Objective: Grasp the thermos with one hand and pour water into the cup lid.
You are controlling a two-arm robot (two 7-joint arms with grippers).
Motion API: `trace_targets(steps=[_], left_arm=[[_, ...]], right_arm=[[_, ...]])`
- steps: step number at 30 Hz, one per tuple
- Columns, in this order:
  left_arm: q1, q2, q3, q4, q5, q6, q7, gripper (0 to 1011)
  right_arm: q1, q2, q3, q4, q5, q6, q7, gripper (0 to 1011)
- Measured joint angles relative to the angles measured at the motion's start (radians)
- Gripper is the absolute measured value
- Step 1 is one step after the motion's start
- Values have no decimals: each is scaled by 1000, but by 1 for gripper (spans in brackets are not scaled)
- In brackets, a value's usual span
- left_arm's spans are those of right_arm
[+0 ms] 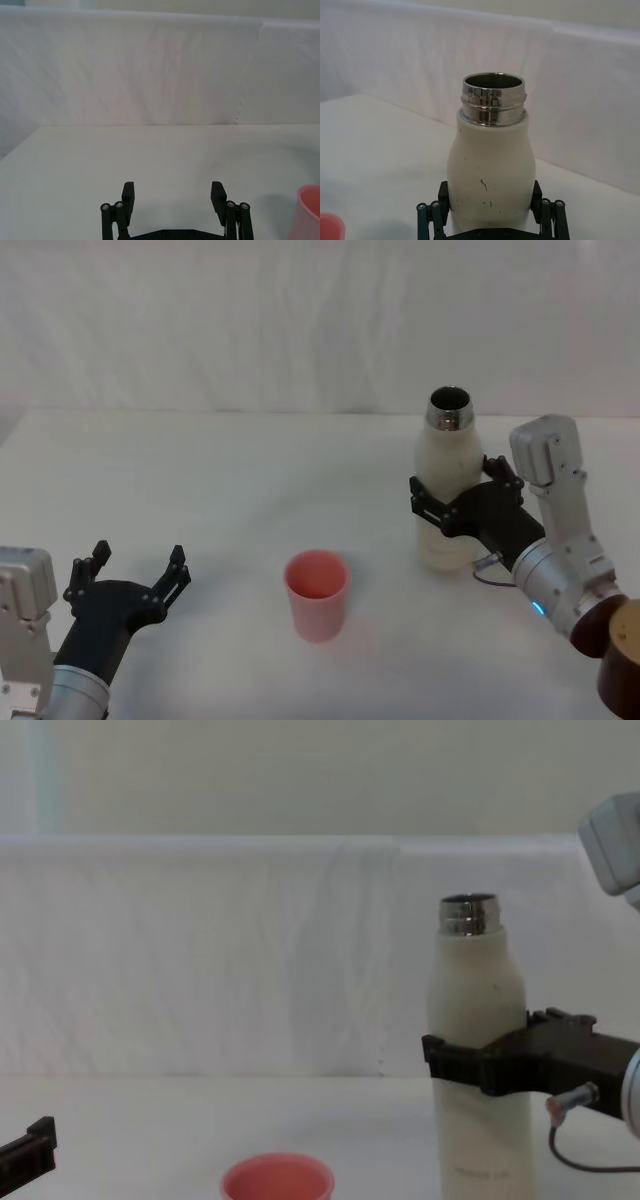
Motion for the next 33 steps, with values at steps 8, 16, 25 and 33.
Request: trace_targets(steps=[8,16,25,33], left_arm=[[0,0,0,0,0,0,0,1001],[0,0,0,0,0,0,0,1001],[0,0,0,0,0,0,0,1001],[0,0,0,0,0,0,0,1001]], right_arm=[[-21,49,2,-77,-81,14,10,957],[-19,120,-39,-125,-219,34,40,957],[-6,156,-87,-139,-346,51,61,957],[16,171,-144,-134,-471,63,76,957]])
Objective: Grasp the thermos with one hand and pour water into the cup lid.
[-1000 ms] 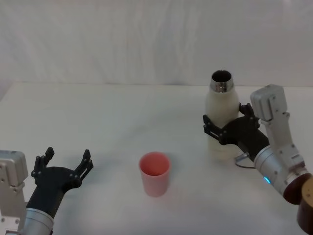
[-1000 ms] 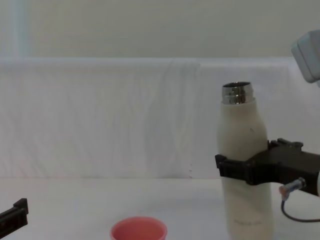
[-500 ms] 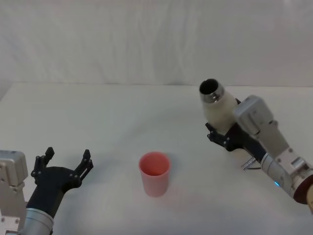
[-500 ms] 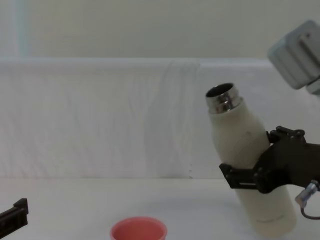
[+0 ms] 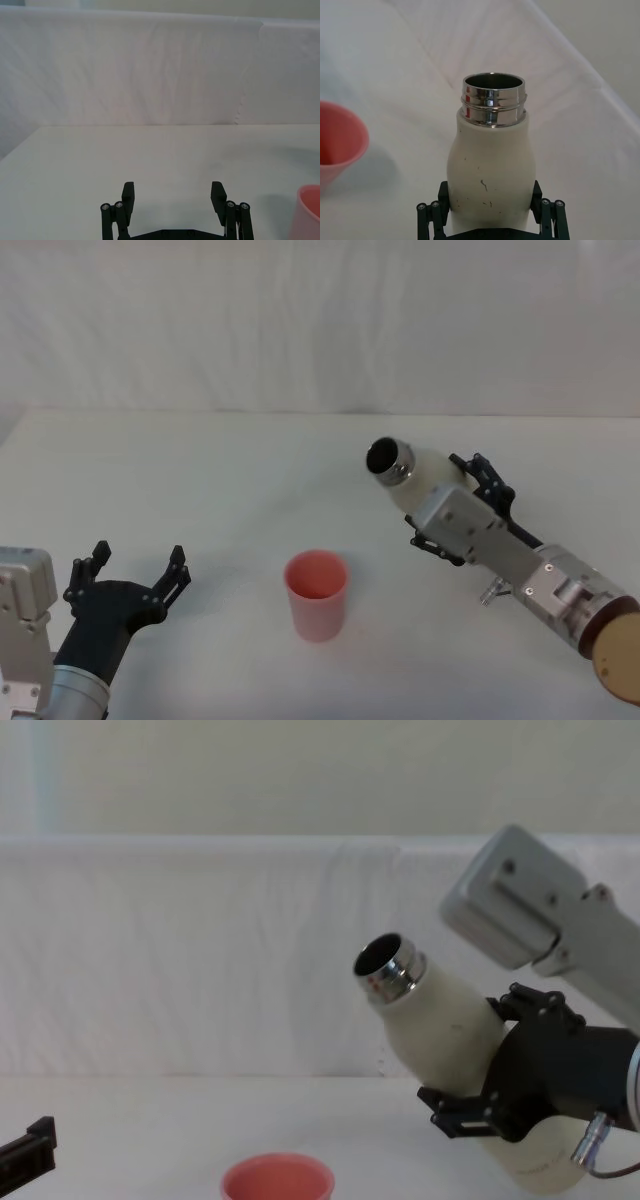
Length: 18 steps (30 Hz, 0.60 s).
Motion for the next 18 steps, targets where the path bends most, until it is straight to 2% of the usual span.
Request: trace_targets(steps=[8,18], left_arm=[[0,0,0,0,0,0,0,1001],[0,0,0,0,0,0,0,1001]], right_arm=[[23,12,-54,15,-119,7,19,957],[40,19,-93,27,-235,13,36,957]])
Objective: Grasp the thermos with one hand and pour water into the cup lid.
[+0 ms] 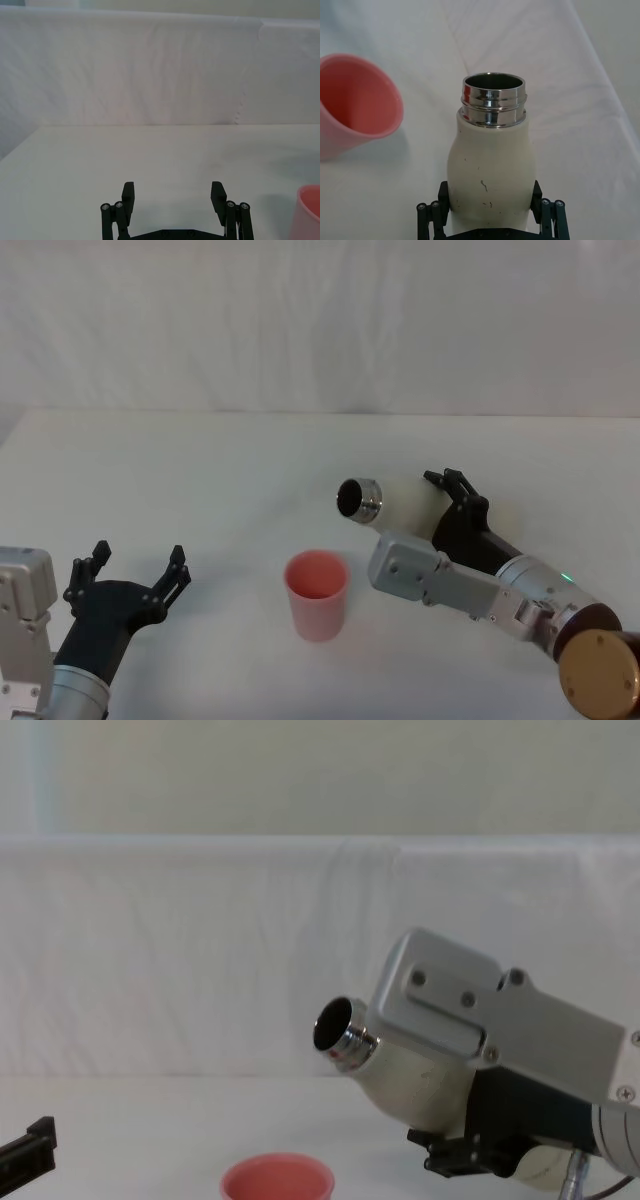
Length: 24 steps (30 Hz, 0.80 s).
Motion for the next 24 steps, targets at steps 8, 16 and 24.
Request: trace_targets(steps=[8,16,24], left_arm=[[0,0,0,0,0,0,0,1001],[0,0,0,0,0,0,0,1001],[0,0,0,0,0,0,0,1001]], right_arm=[[3,3,-10,6,-55,-2,20,957],[6,6,-18,9,-107,-7,44,957],[19,10,-38,14,-170,-7,65,957]])
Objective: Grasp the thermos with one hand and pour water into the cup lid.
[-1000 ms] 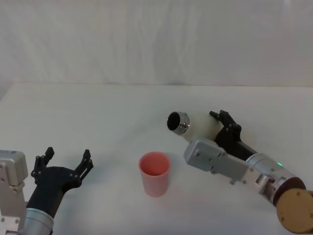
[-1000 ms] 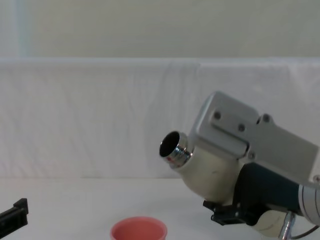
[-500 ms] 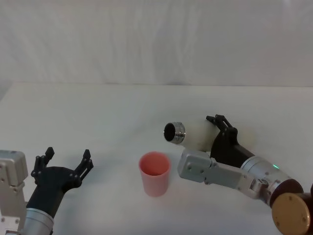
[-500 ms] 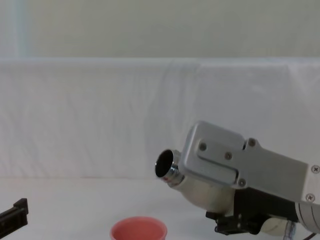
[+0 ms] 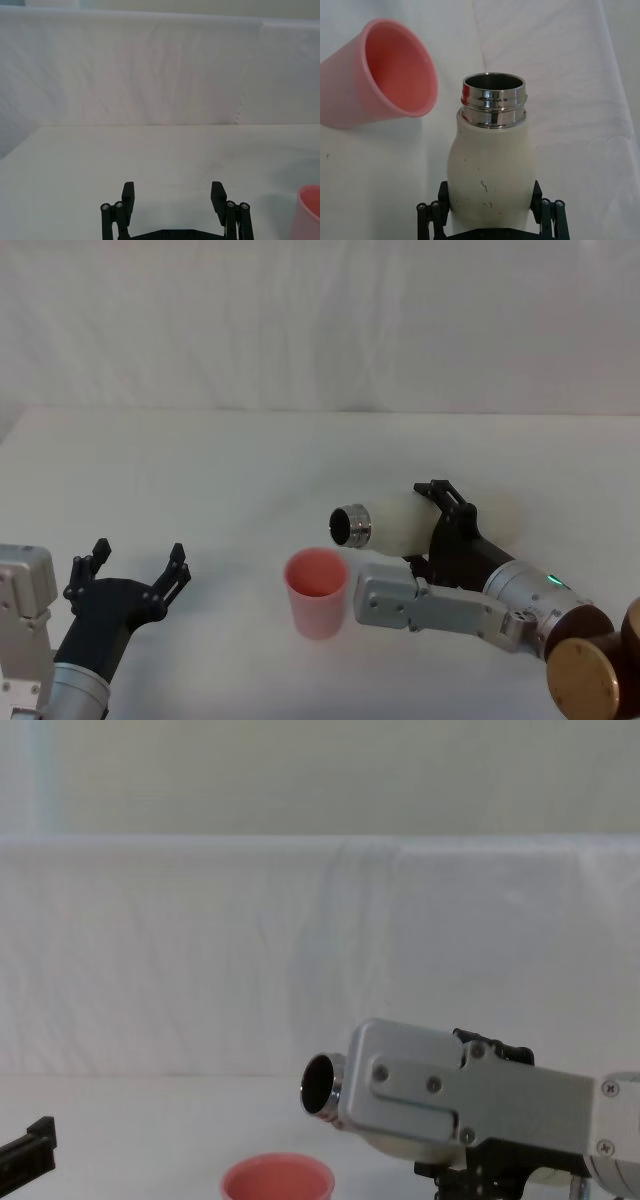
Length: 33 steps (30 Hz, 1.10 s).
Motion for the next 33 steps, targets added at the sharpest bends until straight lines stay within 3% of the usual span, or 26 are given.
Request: trace_targets(steps=[11,33], left_arm=[[0,0,0,0,0,0,0,1001],[0,0,0,0,0,0,0,1001]], right_arm=[[11,8,-25,3,-81,8,17,957],[28,17,-48,-6,-148,5,42,957]])
